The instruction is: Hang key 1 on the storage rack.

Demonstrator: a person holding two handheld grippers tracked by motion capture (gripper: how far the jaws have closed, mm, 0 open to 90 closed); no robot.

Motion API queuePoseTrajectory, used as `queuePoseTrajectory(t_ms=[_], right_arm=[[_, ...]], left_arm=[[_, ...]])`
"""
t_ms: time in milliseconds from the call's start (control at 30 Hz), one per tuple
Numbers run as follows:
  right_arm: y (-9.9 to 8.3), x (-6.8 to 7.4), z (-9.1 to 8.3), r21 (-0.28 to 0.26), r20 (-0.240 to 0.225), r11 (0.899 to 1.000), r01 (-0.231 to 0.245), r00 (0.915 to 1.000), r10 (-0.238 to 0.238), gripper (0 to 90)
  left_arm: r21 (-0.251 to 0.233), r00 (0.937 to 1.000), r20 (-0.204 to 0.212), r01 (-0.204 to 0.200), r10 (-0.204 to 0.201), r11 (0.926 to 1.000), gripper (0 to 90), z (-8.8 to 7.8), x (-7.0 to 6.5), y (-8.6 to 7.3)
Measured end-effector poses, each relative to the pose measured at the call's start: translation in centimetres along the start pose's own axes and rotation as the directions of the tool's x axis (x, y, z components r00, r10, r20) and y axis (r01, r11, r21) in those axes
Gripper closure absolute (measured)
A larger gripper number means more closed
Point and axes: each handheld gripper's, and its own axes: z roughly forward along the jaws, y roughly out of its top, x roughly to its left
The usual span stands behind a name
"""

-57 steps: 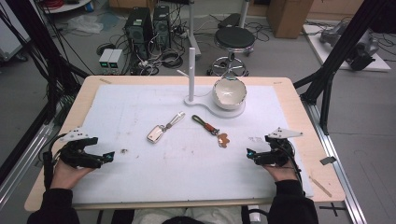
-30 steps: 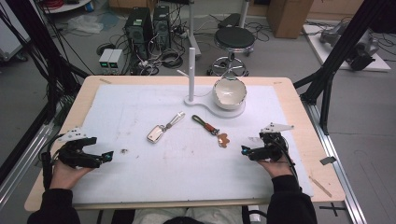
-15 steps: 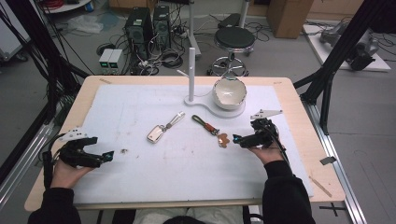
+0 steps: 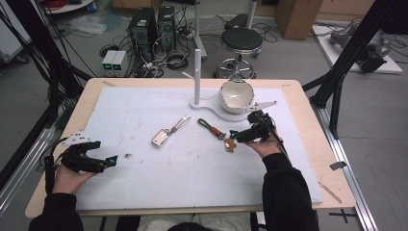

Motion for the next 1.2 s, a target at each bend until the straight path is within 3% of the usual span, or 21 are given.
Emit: queuePoseTrajectory(t_ms=[200,567,667,867,900,1067,1133,1200], right_arm=[[2.0,0.3,1.4,0.007,-0.016,1.000,0.011,0.9998,-0.011,2.3],[3.3,1.2,4.1,0.057,-0.034,0.998,0.038,0.9988,-0.036,2.3],[3.7,1.4,4.9,0.058,-0.045,0.998,0.033,0.9986,-0.030,2.3],[3.7,1.6,6.9,0.121,-0.089,0.993,-0.002,0.9959,0.013,2.3],[3.5,1.8,7.6,0.152,-0.097,0.988,0.006,0.9953,0.009,2.5],[3.3,1.9,8.5,0.181,-0.104,0.984,0.009,0.9946,0.010,4.7],[3.2,1.8,8.7,0.185,-0.100,0.983,-0.001,0.9948,0.020,6.7],[3.2,1.7,8.8,0.198,-0.101,0.980,-0.015,0.9942,0.036,15.3]], left_arm=[[-0.005,1.0000,0.005,-0.001,0.001,1.0000,2.1,-0.1,0.1,0.0],[0.011,0.9998,0.005,-0.020,0.020,0.9997,2.1,0.2,-0.2,-0.1],[0.008,0.9998,0.007,-0.017,0.017,0.9998,2.1,0.2,-0.1,0.0],[0.018,0.9996,0.012,-0.027,0.027,0.9995,2.1,0.4,-0.2,0.0],[0.016,0.9996,0.013,-0.027,0.027,0.9995,2.1,0.4,-0.3,0.0],[0.031,0.9992,0.017,-0.038,0.038,0.9988,2.1,0.7,-0.5,0.0],[0.035,0.9991,0.015,-0.040,0.040,0.9986,2.1,0.7,-0.5,0.0],[0.038,0.9991,0.013,-0.041,0.041,0.9984,2.1,0.7,-0.5,0.0]])
